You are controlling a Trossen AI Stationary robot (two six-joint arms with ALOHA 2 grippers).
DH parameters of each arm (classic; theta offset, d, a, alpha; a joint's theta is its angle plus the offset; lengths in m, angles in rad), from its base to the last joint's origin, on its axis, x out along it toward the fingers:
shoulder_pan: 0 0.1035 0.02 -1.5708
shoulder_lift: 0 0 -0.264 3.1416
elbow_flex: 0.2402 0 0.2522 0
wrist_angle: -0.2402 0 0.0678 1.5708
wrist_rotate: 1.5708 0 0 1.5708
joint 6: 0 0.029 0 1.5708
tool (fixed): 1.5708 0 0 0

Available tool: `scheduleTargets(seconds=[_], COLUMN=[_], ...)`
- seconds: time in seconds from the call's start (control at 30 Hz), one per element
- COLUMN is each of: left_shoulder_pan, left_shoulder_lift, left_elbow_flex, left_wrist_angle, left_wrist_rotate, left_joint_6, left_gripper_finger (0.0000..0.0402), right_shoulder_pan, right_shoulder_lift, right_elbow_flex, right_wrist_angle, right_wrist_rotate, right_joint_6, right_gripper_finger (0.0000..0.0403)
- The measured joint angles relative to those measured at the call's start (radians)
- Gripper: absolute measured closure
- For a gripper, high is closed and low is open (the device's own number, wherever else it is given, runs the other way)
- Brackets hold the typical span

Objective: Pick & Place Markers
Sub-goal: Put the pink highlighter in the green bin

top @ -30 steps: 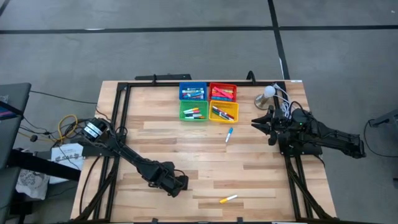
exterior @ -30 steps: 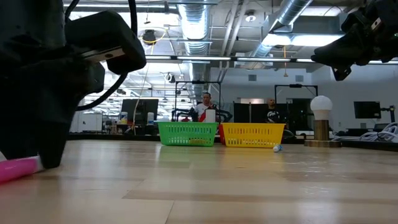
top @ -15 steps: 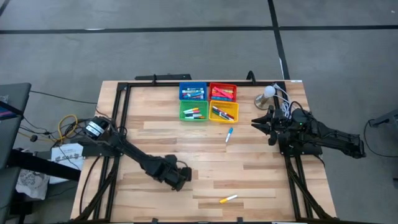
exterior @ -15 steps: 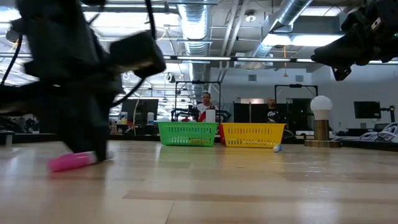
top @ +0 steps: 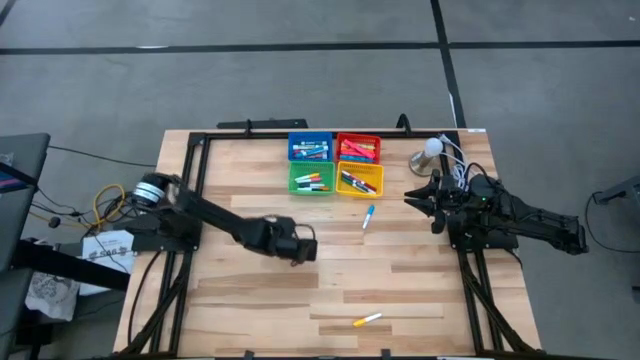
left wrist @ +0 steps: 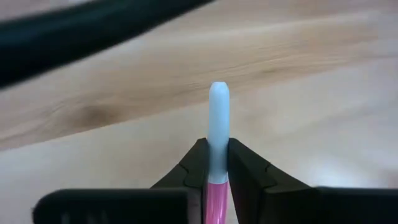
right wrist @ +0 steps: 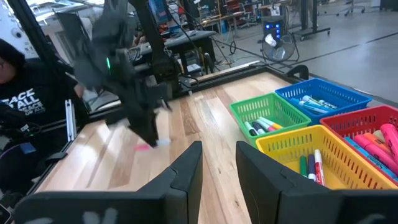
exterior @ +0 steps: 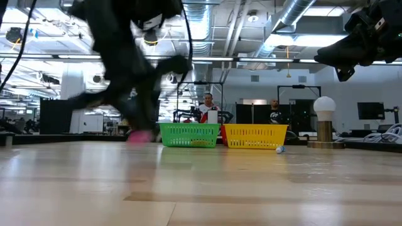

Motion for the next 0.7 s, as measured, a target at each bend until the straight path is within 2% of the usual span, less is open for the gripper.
scheduleTargets(seconds=[0.17, 0.47, 0.7], left_shoulder_pan=[0.024, 0.024, 0.047], left_shoulder_lift=[-0.162, -0.464, -0.569], left_elbow_flex=[0.003, 0.006, 0.007], left_wrist_angle=[0.007, 0.034, 0.092], left_wrist_rotate=[-0.037, -0.267, -0.341], left_joint_6=[0.068, 0.211, 0.323], left_gripper_finger=[0.0356, 0.0356, 0.0356], right_shoulder_pan=[0.000, 0.000, 0.000], right_shoulder_lift=[0.000, 0.000, 0.000], right_elbow_flex=[0.000, 0.000, 0.000], right_wrist_angle=[0.000, -0.001, 0.000], right_wrist_rotate=[0.000, 0.000, 0.000], right_joint_6=[0.001, -0.002, -0.001], right_gripper_finger=[0.0316, 0.0316, 0.0316])
